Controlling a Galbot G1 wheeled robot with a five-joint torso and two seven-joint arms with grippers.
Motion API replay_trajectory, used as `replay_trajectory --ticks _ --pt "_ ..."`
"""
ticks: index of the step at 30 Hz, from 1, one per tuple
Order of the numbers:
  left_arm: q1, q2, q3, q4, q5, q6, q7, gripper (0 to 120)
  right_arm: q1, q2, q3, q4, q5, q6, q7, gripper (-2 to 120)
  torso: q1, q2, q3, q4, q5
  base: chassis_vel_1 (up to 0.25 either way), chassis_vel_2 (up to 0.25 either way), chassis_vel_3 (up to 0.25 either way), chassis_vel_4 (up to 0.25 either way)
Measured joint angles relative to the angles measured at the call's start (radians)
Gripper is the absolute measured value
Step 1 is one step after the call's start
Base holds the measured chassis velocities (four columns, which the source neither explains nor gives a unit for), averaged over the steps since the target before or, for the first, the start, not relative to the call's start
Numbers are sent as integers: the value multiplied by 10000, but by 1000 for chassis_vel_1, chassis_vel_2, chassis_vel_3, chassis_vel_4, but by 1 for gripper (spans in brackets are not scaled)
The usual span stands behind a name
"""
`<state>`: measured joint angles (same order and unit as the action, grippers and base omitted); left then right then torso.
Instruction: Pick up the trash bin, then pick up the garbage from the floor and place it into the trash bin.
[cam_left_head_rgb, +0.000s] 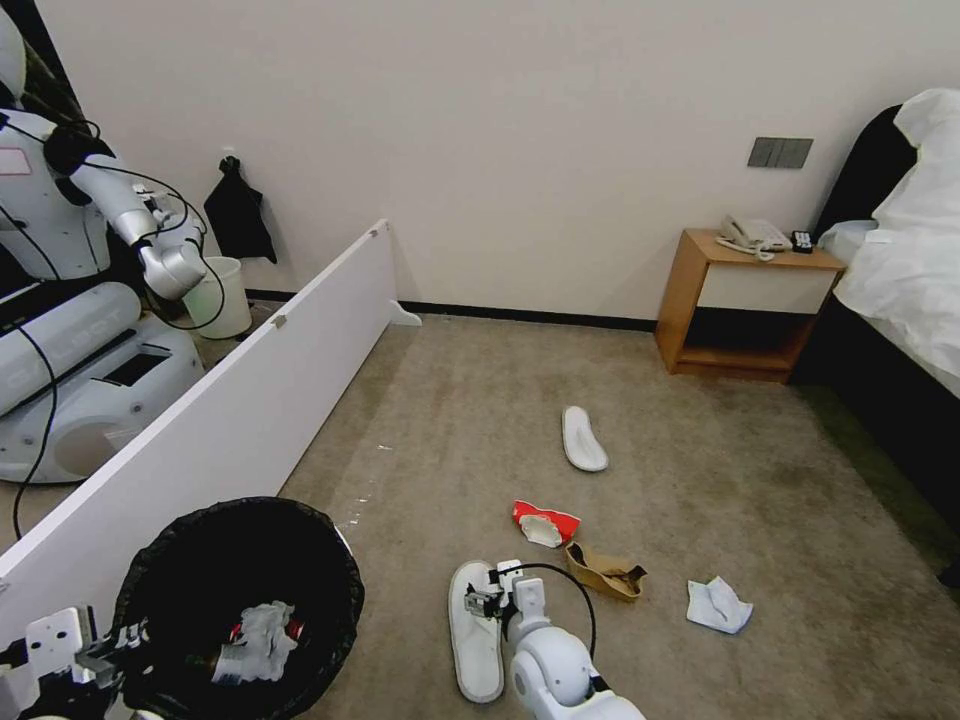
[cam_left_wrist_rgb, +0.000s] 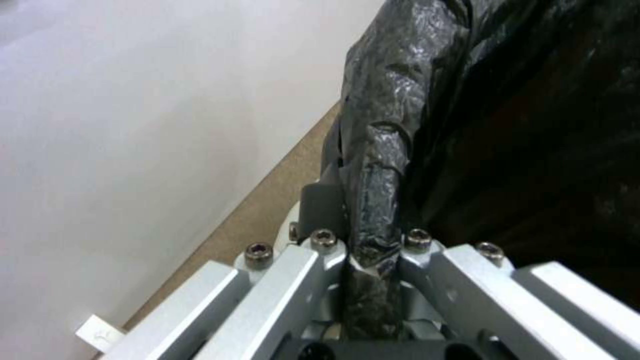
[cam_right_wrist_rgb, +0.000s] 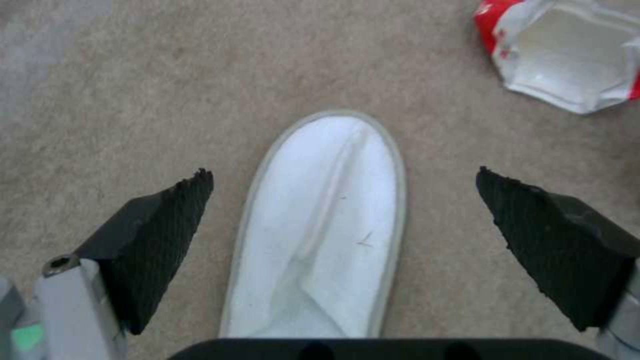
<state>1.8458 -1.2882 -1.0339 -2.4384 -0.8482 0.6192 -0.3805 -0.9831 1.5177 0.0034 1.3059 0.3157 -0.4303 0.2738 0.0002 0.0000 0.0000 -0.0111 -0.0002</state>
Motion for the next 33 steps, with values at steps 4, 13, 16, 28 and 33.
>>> replay_trajectory --ticks 4,13,16,28,33 --pt "3 2 -21 0 -10 -2 3 2 140 167 -13 -343 -42 35 -41 100 0 0 0 0 1 0 0 0 0" --pt "12 5 -52 -9 -39 -5 7 2 477 510 86 -1301 -94 165 -217 100 0 0 1 0 1 0 0 0 0" --pt "1 15 -52 -9 -42 -7 8 2 576 599 168 -1613 -95 223 -304 100 0 0 0 0 1 0 0 0 0" --pt "-1 26 -52 -2 -53 -14 8 2 800 810 424 -2355 -167 395 -624 100 0 0 0 -1 1 0 0 0 0" --pt "2 20 -48 -2 -53 -14 8 2 831 906 493 -2541 -163 455 -742 100 0 0 0 -1 2 0 0 0 0"
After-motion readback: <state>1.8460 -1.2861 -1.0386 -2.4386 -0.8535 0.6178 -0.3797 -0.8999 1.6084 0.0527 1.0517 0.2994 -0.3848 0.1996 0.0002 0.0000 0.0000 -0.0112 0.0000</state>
